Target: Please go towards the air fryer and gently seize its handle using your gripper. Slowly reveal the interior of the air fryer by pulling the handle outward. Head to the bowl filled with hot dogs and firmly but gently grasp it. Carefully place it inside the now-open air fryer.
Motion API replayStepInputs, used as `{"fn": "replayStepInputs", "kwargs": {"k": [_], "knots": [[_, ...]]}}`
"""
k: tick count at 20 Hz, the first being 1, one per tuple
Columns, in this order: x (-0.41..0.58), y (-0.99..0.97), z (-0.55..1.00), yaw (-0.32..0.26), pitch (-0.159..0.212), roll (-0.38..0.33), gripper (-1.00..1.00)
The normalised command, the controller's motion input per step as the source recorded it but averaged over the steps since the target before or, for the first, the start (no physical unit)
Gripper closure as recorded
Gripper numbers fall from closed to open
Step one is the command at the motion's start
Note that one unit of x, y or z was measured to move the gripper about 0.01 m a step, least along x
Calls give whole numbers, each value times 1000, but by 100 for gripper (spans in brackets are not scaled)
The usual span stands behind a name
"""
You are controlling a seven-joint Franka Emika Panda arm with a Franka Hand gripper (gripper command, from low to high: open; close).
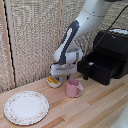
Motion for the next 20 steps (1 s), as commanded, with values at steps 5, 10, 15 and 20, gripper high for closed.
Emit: {"fn": "replayStepInputs", "kwargs": {"k": [5,10,15,20], "knots": [[15,-2,-77,60,17,1,100],[12,-11,33,-16,-1,3,100],[-113,-120,386,-23,2,47,100],[-216,-214,838,-14,59,88,100]]}}
